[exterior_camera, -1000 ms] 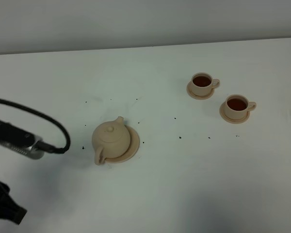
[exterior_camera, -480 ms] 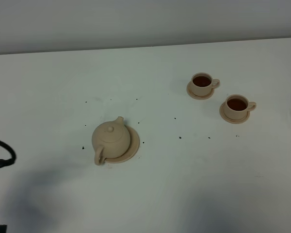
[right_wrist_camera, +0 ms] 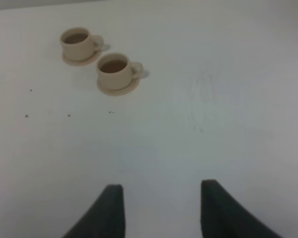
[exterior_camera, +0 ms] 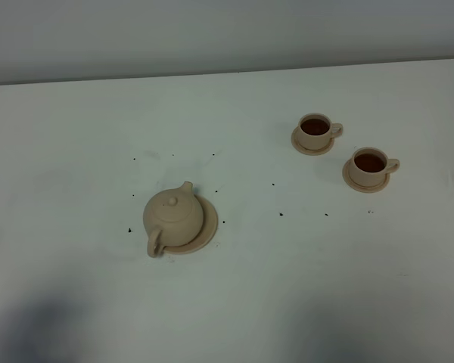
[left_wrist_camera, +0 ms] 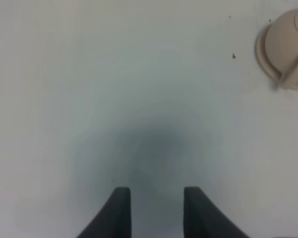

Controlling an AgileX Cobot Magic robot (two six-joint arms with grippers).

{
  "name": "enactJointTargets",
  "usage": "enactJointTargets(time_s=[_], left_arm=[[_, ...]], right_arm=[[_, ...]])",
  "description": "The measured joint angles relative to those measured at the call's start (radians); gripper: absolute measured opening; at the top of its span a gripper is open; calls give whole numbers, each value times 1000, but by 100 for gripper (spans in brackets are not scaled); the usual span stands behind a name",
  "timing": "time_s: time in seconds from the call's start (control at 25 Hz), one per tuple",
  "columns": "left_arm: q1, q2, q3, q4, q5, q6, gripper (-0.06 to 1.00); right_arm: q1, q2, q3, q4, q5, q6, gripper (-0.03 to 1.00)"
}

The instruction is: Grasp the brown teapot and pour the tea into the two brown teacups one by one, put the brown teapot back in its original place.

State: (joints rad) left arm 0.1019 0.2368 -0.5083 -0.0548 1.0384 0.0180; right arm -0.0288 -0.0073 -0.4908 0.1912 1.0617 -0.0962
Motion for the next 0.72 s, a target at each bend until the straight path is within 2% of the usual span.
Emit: enactJointTargets(time_s=[0.4, 0.72], left_arm=[[3, -236, 3, 0, 1, 0, 31], [3, -243, 3, 0, 1, 2, 31]], right_arm=[[0, 0, 0, 0, 0, 0, 39], [0, 0, 0, 0, 0, 0, 39]])
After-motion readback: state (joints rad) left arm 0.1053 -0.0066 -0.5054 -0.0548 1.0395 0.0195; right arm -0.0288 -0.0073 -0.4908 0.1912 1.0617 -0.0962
